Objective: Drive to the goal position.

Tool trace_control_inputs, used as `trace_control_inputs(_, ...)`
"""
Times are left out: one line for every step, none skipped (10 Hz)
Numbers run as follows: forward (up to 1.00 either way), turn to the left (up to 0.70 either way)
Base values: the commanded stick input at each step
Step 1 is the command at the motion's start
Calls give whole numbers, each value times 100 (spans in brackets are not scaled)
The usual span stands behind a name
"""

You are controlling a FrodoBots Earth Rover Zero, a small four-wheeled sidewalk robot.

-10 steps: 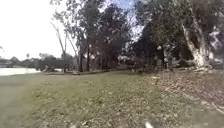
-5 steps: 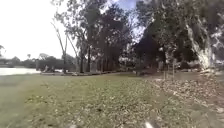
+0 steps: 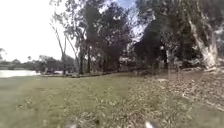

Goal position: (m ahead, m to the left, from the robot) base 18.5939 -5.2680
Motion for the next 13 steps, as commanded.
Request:
trace_control_inputs(70, 0)
trace_control_inputs(70, 0)
trace_control_inputs(70, 0)
trace_control_inputs(70, 0)
trace_control_inputs(70, 0)
trace_control_inputs(70, 0)
trace_control_inputs(70, 0)
trace_control_inputs(70, 0)
trace_control_inputs(70, 0)
trace_control_inputs(70, 0)
trace_control_inputs(70, 0)
trace_control_inputs(70, -31)
trace_control_inputs(70, -31)
